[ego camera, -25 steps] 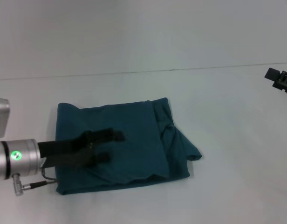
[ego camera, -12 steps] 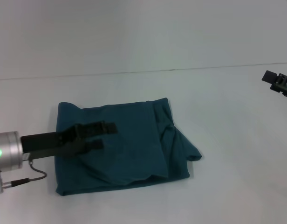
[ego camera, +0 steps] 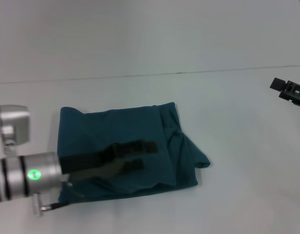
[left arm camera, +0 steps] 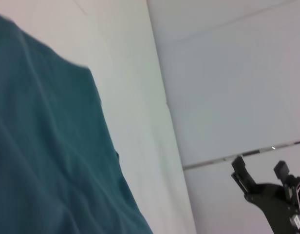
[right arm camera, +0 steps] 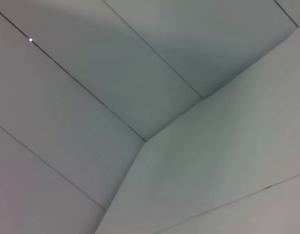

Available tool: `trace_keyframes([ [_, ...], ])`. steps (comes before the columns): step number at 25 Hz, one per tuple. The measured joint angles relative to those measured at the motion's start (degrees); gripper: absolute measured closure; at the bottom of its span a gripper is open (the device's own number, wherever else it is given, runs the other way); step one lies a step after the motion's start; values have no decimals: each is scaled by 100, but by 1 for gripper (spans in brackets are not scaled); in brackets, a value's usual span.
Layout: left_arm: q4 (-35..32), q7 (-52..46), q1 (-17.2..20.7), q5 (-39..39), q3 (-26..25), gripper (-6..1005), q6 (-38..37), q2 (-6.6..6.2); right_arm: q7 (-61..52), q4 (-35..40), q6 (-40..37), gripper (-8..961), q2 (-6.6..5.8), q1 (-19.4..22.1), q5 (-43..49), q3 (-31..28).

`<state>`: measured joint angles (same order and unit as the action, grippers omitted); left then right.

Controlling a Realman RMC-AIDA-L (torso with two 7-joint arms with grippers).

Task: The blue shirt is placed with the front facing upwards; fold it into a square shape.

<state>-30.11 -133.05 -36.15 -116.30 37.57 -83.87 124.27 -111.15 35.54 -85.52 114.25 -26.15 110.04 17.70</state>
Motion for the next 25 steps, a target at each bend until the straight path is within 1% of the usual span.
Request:
trace_keyframes([
  [2,498,182,-222,8,9,89,273,-3,1,-2,19,41,0,-10,0,57],
  [5,717,229,-316,-13,145,90,574,-3,2,-4,27,41,1,-16,0,77],
  [9,791,9,-348,-18,667,92,1144,-8,3,-4,73,41,-7,-3,0,78],
  [12,742,-12,-340,-4,731,92,1165,-17,4,-4,114,41,-12,0,0,77],
  [14,561,62,-279,90,650,92,844,-20,6,-4,115,41,-13,3,0,77],
  [17,76,137,-85,266,528,92,219,-38,9,-4,113,41,-15,-1,0,76],
  [19,-29,167,-38,288,515,92,95,-50,55,-4,91,41,-16,-5,-1,91],
  [20,-297,521,111,323,439,92,-389,-163,132,-4,82,41,-17,-4,-1,126],
  [22,-408,1002,212,304,343,92,-635,-252,389,5,81,41,-16,-7,-2,279],
  [25,-807,1953,503,291,129,92,-977,-301,1061,38,93,41,-1,-11,35,778],
])
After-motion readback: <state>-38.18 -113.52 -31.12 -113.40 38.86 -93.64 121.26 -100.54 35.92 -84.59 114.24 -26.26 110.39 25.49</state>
